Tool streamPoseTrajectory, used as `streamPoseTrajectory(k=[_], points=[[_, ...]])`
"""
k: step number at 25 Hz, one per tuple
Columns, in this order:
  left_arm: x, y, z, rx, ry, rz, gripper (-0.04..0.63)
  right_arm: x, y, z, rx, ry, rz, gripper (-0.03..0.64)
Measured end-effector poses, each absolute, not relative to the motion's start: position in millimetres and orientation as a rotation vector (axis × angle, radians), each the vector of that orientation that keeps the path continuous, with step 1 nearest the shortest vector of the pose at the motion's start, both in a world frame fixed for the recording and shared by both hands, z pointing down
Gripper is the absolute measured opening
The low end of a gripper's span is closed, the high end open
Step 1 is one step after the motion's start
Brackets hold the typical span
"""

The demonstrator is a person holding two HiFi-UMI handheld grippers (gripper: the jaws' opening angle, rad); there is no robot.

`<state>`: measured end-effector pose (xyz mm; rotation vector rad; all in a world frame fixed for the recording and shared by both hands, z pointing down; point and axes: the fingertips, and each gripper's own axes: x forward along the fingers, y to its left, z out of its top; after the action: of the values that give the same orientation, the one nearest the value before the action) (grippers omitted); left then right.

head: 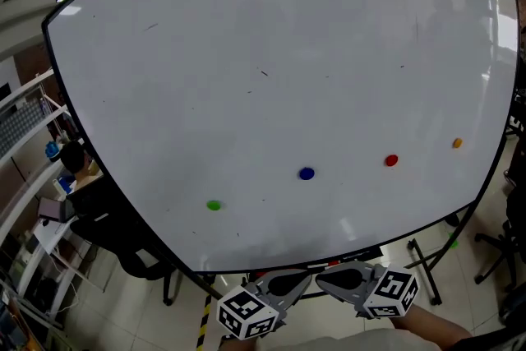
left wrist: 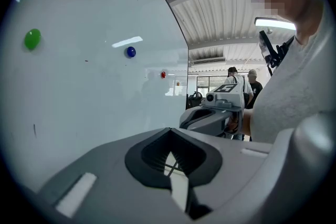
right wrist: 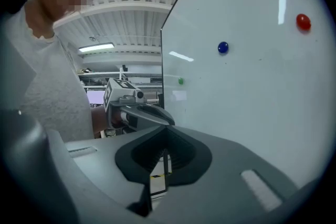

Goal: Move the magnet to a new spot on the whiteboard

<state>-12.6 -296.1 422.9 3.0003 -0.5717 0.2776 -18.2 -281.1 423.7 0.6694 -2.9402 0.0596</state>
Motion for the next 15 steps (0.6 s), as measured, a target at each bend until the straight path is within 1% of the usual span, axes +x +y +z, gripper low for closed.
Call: streamPoseTrajectory(k=[4, 7, 9, 15], points=[[-4.1, -292.7, 419.1, 2.998, -0.585, 0.274, -0.017, -8.3, -280.1, 396.0, 0.668, -2.997, -0.066, -0.002], [-2.7, -290.9, 417.3, 2.997, -0.593, 0.284, -0.017, -2.8, -288.8, 370.1, 0.713, -2.978, -0.262, 0.003], [-3.0, -291.5, 417.0, 2.992, -0.597, 0.286, -0.017, 0.8, -298.3, 352.1, 0.758, -2.943, -0.405, 0.042], [-10.1, -298.2, 419.1, 2.981, -0.614, 0.287, -0.017, -5.8, -322.0, 287.6, 0.900, -2.887, -0.843, 0.115]])
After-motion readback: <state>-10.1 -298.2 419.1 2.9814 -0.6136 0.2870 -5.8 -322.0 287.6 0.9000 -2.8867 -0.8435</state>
